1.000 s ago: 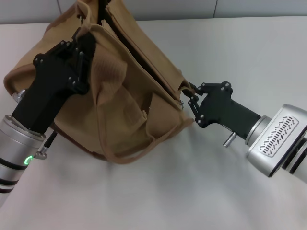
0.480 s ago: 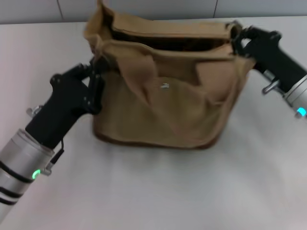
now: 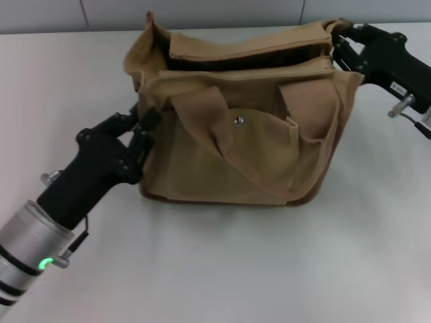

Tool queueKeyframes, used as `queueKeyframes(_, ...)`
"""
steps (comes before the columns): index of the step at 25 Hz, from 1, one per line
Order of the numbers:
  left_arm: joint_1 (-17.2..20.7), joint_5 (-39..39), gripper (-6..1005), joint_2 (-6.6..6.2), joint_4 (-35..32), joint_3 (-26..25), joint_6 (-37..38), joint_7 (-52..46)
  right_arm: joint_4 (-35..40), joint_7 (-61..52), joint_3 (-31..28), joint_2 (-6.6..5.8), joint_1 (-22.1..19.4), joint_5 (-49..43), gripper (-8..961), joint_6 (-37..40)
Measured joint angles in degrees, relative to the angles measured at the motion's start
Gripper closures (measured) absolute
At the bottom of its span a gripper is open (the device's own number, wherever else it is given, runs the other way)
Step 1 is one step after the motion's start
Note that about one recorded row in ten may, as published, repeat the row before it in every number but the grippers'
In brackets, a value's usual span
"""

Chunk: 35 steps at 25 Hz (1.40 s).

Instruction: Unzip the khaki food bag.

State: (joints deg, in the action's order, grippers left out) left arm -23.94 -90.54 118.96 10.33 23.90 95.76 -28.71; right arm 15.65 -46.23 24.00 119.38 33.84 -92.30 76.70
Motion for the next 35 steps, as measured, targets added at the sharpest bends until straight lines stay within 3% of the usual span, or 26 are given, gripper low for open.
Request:
queueKeyframes(3,1.10,-0.07,873,-0.28,-4.19,0.41,4.31,-7.42,1.94,-4.32,-0.06,-0.08,-2.09,0.14,758,4.79)
queueKeyframes(4,2.26,-0.26,844,-0.34,-9.15,1.16,8.95,-12.55,5.64,-8.96,0.21,-0.24,-4.10,0.09,742,10.04)
queueKeyframes(7,3.19,-0.81,758,-0.49,-14.03,2.88,13.28,-15.73,9.98,-13.13,1.02,-0.66,-6.53,-0.45,695,16.79)
queueKeyframes(8,3.65,-1.67,711,-0.75,-18.24,5.26,15.82,-18.15,11.76,-14.60,1.80,-1.05,-7.60,-0.76,680,20.83)
queueKeyframes(9,3.92,-4.14,664,-1.86,-26.57,12.46,18.34,-23.75,15.04,-16.89,4.62,-2.26,-9.56,-1.98,664,29.42)
queueKeyframes(10,3.91,-4.80,617,-2.43,-28.87,15.00,18.62,-25.74,15.04,-16.89,4.62,-2.26,-9.56,-1.98,649,29.42)
queueKeyframes(11,3.91,-4.80,570,-2.43,-28.87,15.00,18.62,-25.74,17.05,-17.61,8.62,-3.82,-10.60,-4.17,633,37.45)
queueKeyframes(12,3.64,-5.44,523,-3.95,-31.81,21.10,18.68,-28.96,17.60,-17.60,10.97,-4.60,-10.78,-5.81,584,41.34)
queueKeyframes(15,3.39,-5.28,405,-5.05,-32.73,24.38,18.89,-30.28,18.13,-17.41,14.22,-5.28,-10.69,-8.41,439,45.68)
queueKeyframes(17,3.22,-5.16,326,-5.54,-33.81,25.12,19.01,-31.53,18.61,-17.27,16.24,-4.70,-10.27,-10.58,351,46.42)
queueKeyframes(18,3.22,-5.13,287,-5.55,-33.97,25.13,19.03,-31.65,18.79,-17.21,16.77,-3.81,-10.01,-11.35,311,45.73)
queueKeyframes(19,3.24,-5.12,269,-5.60,-34.52,25.17,19.14,-32.05,19.20,-16.73,16.92,-1.97,-9.81,-12.33,272,43.83)
queueKeyframes(20,3.24,-5.12,252,-5.60,-34.52,25.17,19.14,-32.05,19.20,-16.73,16.92,-1.97,-9.81,-12.33,261,43.83)
queueKeyframes(21,3.27,-5.12,234,-5.61,-34.67,25.20,19.21,-32.29,19.87,-16.18,17.32,-0.40,-9.83,-13.39,251,41.58)
queueKeyframes(24,3.30,-5.14,181,-5.53,-35.11,25.67,19.33,-32.80,18.16,-15.86,19.85,0.15,-9.06,-13.67,220,38.34)
queueKeyframes(27,3.60,-5.26,181,-5.32,-37.14,28.44,19.39,-33.65,15.27,-14.98,20.69,0.00,-7.67,-13.45,188,37.25)
queueKeyframes(35,3.40,-5.78,181,-5.67,-37.58,29.69,19.31,-33.50,13.82,-13.08,23.08,0.29,-6.57,-13.35,167,37.20)
